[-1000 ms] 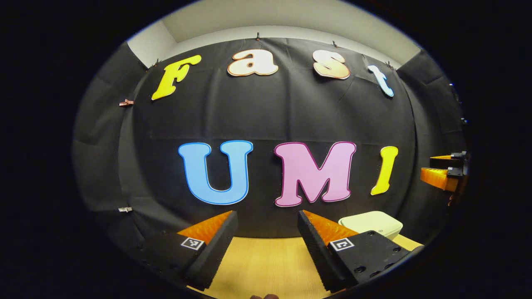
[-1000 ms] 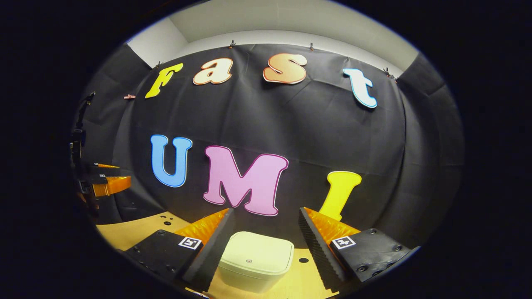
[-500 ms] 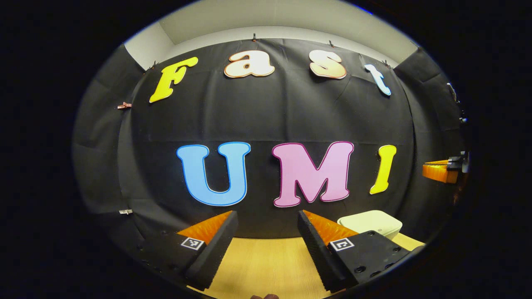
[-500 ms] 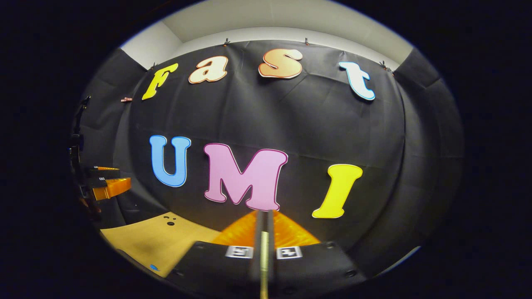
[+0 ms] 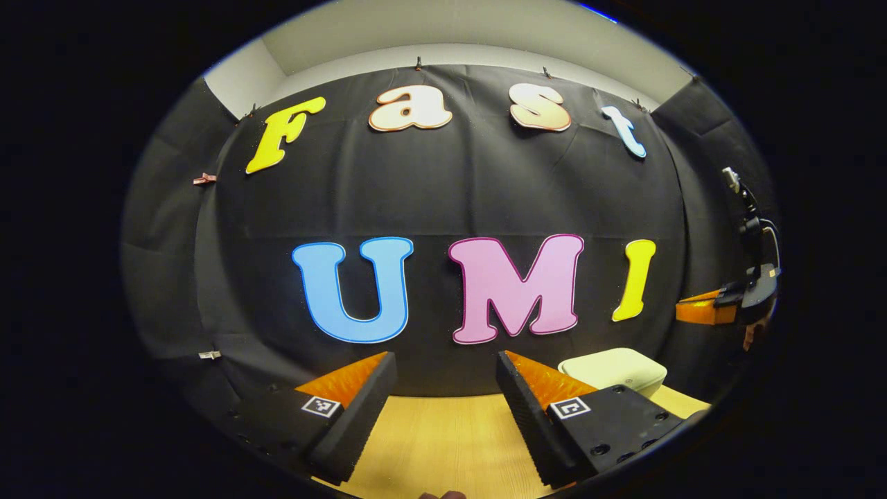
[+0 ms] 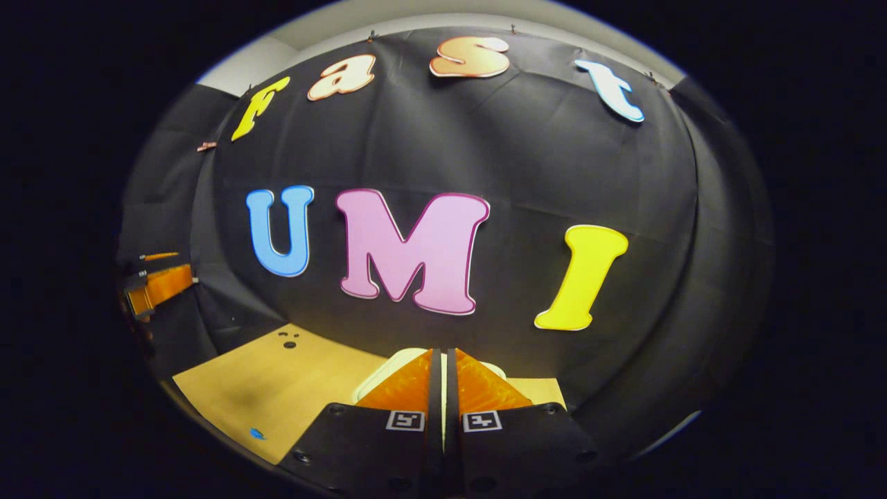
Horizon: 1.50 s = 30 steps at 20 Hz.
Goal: Press the lid of the desktop garbage bin to open it, pick up the crumpled paper on the desktop and throw it into the bin, then pick up the pop can on the desktop and drop it into the bin, and finally close the garbage bin lid.
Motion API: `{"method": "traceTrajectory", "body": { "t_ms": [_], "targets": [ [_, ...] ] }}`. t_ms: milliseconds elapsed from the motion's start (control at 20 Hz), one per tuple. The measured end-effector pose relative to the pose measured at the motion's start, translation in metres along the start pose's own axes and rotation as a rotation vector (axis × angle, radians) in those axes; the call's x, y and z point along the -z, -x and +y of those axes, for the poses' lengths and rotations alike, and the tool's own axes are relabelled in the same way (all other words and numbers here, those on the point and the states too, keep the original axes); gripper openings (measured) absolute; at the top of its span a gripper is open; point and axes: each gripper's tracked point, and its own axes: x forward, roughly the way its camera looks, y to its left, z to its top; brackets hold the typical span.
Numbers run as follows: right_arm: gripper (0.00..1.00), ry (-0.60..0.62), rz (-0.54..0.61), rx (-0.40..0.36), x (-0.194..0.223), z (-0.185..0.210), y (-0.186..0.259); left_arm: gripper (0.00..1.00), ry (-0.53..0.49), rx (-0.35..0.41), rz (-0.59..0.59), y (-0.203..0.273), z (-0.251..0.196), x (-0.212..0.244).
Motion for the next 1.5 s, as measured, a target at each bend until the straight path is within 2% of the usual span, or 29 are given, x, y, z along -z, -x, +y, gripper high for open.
{"method": "traceTrajectory", "body": {
  "t_ms": [400,750,1050,1500],
  "targets": [
    [0.05,-0.019,0.139,-0.082,0.068,0.034,-0.035,0.94,0.002,-0.018,0.016,0.005,0.004,0.006],
    [0.06,-0.026,0.225,-0.081,0.113,0.037,-0.051,0.94,0.000,-0.039,0.035,0.006,0.013,0.014],
    [0.05,-0.037,0.275,-0.088,0.134,0.039,-0.058,0.94,-0.004,-0.045,0.044,0.004,0.013,0.016],
    [0.06,-0.075,0.275,-0.057,0.134,0.036,-0.057,0.94,0.007,-0.045,0.049,0.001,0.011,0.018]
  ]
}}
